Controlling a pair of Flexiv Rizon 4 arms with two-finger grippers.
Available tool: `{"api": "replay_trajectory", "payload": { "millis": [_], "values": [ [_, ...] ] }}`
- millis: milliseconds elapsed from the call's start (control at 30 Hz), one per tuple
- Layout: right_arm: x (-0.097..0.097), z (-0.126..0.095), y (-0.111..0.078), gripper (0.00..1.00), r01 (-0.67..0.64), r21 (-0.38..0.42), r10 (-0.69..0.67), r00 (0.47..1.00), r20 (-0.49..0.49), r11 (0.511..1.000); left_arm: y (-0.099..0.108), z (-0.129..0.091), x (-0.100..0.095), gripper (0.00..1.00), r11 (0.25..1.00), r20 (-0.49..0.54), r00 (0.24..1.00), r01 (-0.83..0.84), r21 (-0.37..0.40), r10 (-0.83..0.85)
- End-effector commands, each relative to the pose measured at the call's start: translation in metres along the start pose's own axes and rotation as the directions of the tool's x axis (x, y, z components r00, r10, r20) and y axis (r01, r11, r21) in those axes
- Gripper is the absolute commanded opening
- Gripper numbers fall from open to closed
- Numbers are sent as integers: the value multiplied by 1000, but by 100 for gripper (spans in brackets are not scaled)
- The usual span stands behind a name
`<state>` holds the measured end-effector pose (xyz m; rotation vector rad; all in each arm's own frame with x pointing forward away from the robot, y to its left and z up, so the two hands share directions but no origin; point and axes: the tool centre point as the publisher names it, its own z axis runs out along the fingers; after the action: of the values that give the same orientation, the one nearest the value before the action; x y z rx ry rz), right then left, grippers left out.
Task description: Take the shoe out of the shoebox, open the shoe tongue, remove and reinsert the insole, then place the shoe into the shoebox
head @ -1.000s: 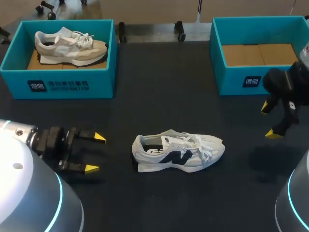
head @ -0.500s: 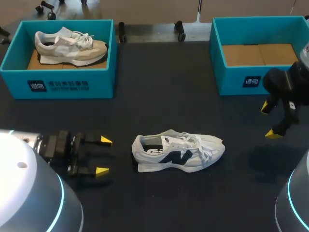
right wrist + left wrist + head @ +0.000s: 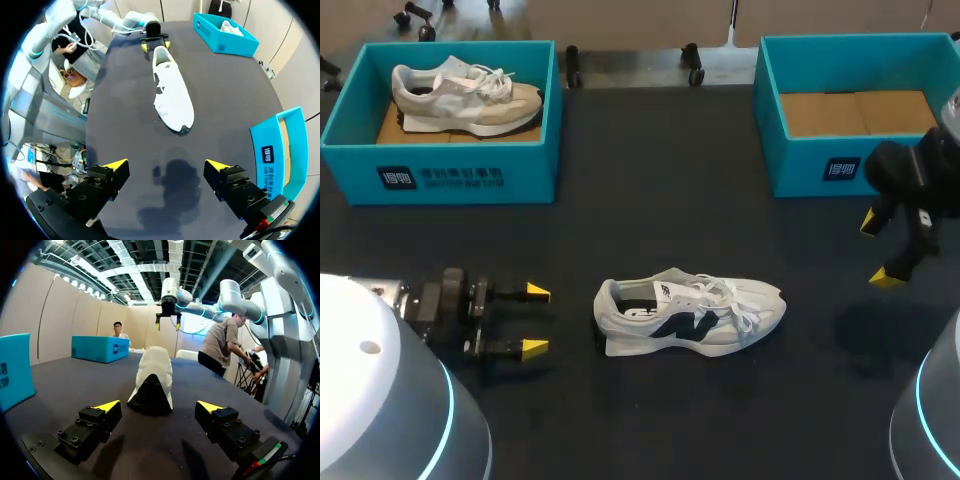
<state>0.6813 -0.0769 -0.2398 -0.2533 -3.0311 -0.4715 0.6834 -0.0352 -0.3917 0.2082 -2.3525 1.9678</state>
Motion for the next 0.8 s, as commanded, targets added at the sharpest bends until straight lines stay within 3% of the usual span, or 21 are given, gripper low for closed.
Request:
{"api": "replay_trajectory", "payload": {
  "millis": [33, 133, 567, 800],
  "values": [
    [1, 1, 0, 100, 0, 2, 0, 1000, 2, 1000, -2, 19, 4, 100, 1000, 31, 999, -14, -5, 15],
    [1, 1, 0, 100, 0, 2, 0, 1000, 2, 1000, -4, 32, 9, 100, 999, 119, 992, -30, -45, 35],
    [1, 1, 0, 100, 0, 2, 0, 1000, 2, 1000, -7, 34, 11, 100, 998, 117, 992, -43, -37, 47],
    [1, 1, 0, 100, 0, 2, 0, 1000, 2, 1000, -1, 40, 3, 100, 999, 138, 990, 16, -30, -12]
  ]
}}
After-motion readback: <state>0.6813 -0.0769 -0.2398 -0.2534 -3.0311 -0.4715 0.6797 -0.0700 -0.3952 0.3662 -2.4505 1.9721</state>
